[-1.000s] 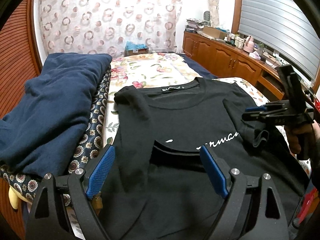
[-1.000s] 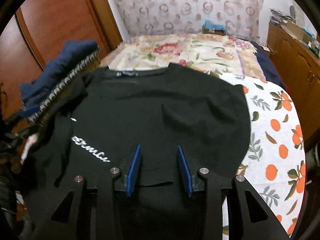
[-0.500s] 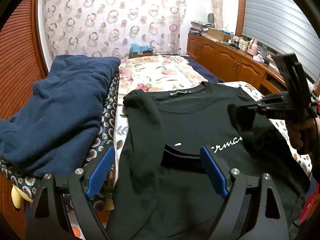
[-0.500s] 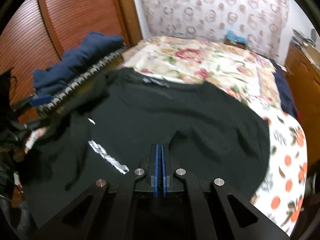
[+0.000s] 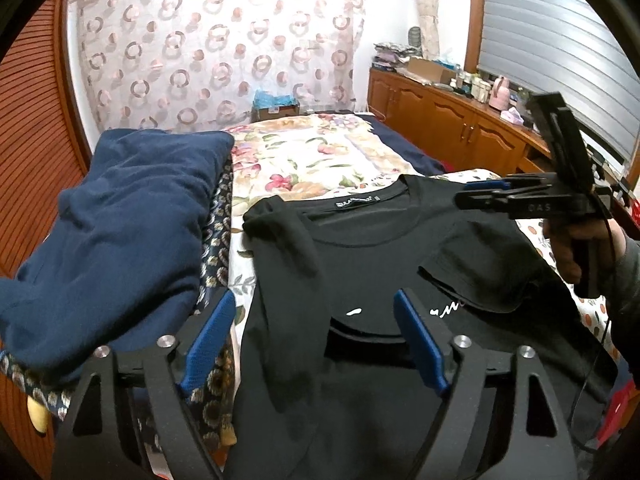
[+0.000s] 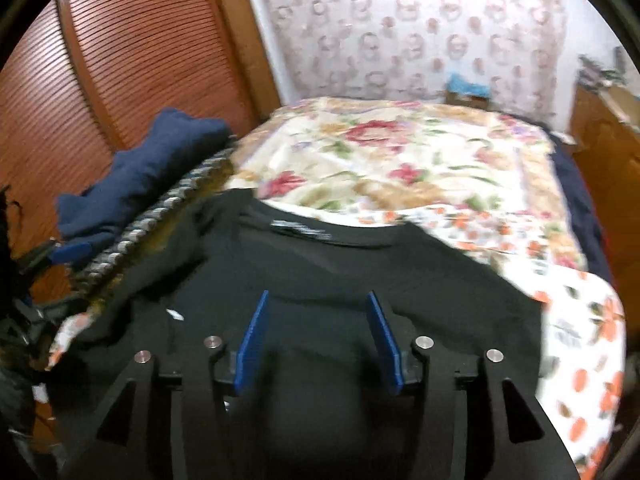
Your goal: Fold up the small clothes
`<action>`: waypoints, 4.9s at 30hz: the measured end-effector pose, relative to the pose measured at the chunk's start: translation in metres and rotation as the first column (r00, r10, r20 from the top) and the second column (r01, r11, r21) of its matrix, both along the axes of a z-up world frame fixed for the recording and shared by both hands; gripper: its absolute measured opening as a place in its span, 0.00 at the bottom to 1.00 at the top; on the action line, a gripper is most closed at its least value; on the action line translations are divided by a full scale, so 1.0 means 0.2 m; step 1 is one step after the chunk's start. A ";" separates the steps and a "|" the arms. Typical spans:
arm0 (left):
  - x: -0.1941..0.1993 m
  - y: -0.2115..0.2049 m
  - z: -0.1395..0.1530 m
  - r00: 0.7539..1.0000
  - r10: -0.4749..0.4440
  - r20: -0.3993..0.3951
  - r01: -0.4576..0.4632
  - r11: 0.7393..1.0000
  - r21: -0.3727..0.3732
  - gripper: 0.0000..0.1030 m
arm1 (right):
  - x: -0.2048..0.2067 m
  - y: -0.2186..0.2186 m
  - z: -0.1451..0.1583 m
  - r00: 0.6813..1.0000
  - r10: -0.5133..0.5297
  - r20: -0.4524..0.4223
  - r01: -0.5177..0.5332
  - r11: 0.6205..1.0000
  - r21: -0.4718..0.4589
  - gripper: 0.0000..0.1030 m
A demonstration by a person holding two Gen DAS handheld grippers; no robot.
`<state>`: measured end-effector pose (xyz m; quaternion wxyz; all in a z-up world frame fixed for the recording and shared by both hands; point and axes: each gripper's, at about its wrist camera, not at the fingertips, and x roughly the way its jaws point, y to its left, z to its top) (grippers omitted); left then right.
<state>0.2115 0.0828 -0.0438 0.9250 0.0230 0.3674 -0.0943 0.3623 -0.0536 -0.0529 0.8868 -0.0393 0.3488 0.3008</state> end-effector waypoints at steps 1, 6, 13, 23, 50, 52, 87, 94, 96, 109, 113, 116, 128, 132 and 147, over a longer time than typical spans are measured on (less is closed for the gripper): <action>0.02 -0.01 0.00 1.000 -0.010 -0.004 0.010 1.000 0.006 0.70 | -0.02 -0.04 -0.01 1.000 -0.025 0.007 0.025 1.000 -0.012 0.52; 0.13 -0.03 0.00 0.998 -0.040 -0.054 0.041 0.999 0.018 0.53 | -0.09 -0.14 -0.07 0.990 -0.136 0.023 0.138 0.987 -0.087 0.55; 0.31 -0.08 -0.03 0.986 -0.062 -0.154 0.076 0.994 0.083 0.49 | -0.07 -0.17 -0.17 0.969 -0.247 0.012 0.245 0.958 -0.150 0.59; 0.47 -0.15 -0.17 0.963 -0.031 -0.268 0.089 0.974 0.207 0.49 | -0.12 -0.10 -0.17 0.962 -0.270 0.039 0.273 0.948 -0.162 0.63; 0.35 0.22 0.30 0.998 0.062 -0.011 -0.062 0.998 0.027 0.05 | -0.09 -0.28 -0.17 0.963 -0.270 0.027 0.271 0.952 -0.141 0.68; 0.31 0.23 0.32 0.999 0.049 0.002 -0.049 0.999 -0.020 0.05 | -0.09 -0.29 -0.16 0.962 -0.273 0.024 0.274 0.952 -0.136 0.68; 0.11 0.18 0.47 0.994 -0.008 0.111 0.012 0.999 -0.037 0.05 | -0.02 -0.37 0.09 0.990 -0.120 0.071 0.118 0.993 0.031 0.05; -0.01 0.18 0.49 0.991 -0.006 0.136 0.010 0.999 -0.034 0.05 | -0.21 -0.40 0.18 0.982 -0.111 0.151 0.111 0.994 0.009 0.05; -0.04 0.19 0.48 0.990 -0.006 0.139 0.010 0.999 -0.031 0.05 | -0.25 -0.40 0.16 0.981 -0.116 0.158 0.116 0.993 0.008 0.05; -0.36 0.20 0.34 0.987 0.013 0.163 -0.007 0.999 -0.036 0.05 | -0.55 -0.39 0.12 0.971 -0.114 0.211 0.114 0.993 0.011 0.05; -0.45 0.20 0.27 0.988 0.022 0.150 -0.015 0.999 -0.051 0.05 | -0.65 -0.39 0.06 0.969 -0.118 0.217 0.117 0.993 0.016 0.05; -0.53 0.20 0.24 0.988 0.026 0.153 -0.018 0.998 -0.053 0.05 | -0.73 -0.40 0.03 0.967 -0.119 0.223 0.118 0.993 0.017 0.05; -0.98 0.26 0.28 0.973 0.059 0.225 -0.036 0.994 -0.105 0.05 | -1.20 -0.57 0.07 0.961 -0.123 0.250 0.111 0.992 0.062 0.05; -1.09 0.30 0.25 0.974 0.072 0.215 -0.047 0.992 -0.119 0.05 | -1.35 -0.62 0.05 0.962 -0.114 0.248 0.103 0.993 0.059 0.05; -1.32 0.44 0.03 0.987 0.120 0.110 -0.106 0.986 -0.131 0.05 | -1.70 -0.60 0.04 0.978 -0.054 0.202 0.062 0.997 -0.034 0.05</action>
